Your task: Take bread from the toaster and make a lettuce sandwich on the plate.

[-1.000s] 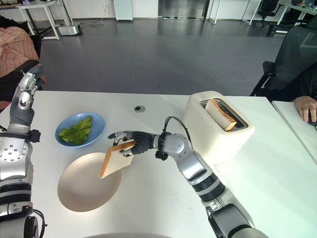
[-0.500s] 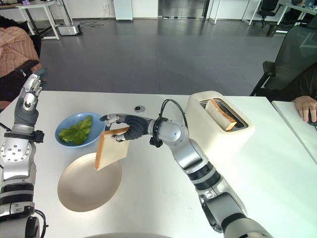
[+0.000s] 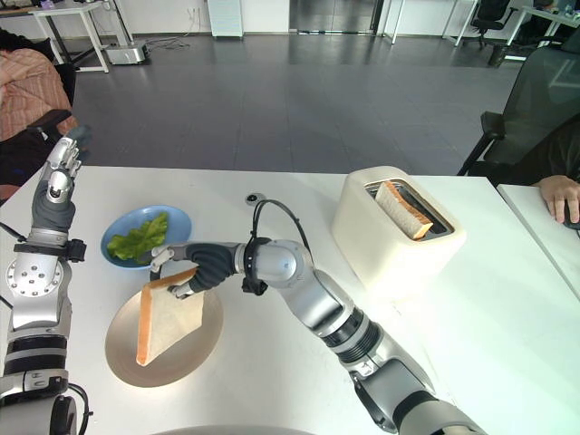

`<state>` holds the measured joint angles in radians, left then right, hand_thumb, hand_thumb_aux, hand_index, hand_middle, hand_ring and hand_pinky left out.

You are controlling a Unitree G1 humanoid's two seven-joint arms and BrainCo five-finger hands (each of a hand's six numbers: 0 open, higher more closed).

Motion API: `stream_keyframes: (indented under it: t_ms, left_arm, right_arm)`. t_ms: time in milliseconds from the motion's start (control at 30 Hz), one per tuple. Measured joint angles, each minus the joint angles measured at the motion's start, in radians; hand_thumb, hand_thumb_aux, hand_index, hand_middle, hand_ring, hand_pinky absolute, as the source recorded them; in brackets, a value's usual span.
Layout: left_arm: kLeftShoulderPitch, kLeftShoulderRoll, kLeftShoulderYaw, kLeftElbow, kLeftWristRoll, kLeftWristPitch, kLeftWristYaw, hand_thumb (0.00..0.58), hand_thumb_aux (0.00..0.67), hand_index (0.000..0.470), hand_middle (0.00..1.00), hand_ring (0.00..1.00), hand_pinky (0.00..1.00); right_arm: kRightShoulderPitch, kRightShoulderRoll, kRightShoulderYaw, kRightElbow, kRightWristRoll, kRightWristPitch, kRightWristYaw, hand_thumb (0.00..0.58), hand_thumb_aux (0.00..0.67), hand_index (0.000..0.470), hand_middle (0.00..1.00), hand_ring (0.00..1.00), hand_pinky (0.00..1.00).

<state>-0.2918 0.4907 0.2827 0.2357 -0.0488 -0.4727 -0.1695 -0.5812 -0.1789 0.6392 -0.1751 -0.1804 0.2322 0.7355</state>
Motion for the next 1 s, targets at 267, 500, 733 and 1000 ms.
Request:
stream_keyframes:
  t_ms: [267, 500, 733, 1000]
  left_arm:
    - [0.000, -0.002, 0.000, -0.001, 0.000, 0.000, 0.001, 0.000, 0.000, 0.000, 0.00, 0.00, 0.00]
    - [0.001, -0.002, 0.000, -0.003, 0.000, 0.000, 0.001, 0.000, 0.000, 0.000, 0.00, 0.00, 0.00]
    - [0.001, -0.003, -0.001, -0.003, 0.000, 0.000, 0.000, 0.000, 0.000, 0.000, 0.00, 0.00, 0.00]
    - [0.000, -0.006, -0.011, 0.008, 0.001, -0.003, -0.002, 0.000, 0.000, 0.000, 0.00, 0.00, 0.00]
  right_arm:
    - [0.017, 0.007, 0.031, 0.056, -0.017, -0.001, 0.002, 0.580, 0.670, 0.470, 0.00, 0.00, 0.00]
    - [0.011, 0.037, 0.030, 0.153, -0.036, -0.039, -0.029, 0.000, 0.000, 0.000, 0.00, 0.00, 0.00]
    - [-0.004, 0.071, 0.027, 0.198, -0.051, -0.107, -0.055, 0.000, 0.000, 0.000, 0.00, 0.00, 0.00]
    - [-0.077, 0.120, -0.112, 0.220, -0.056, -0.214, -0.192, 0.000, 0.000, 0.000, 0.00, 0.00, 0.00]
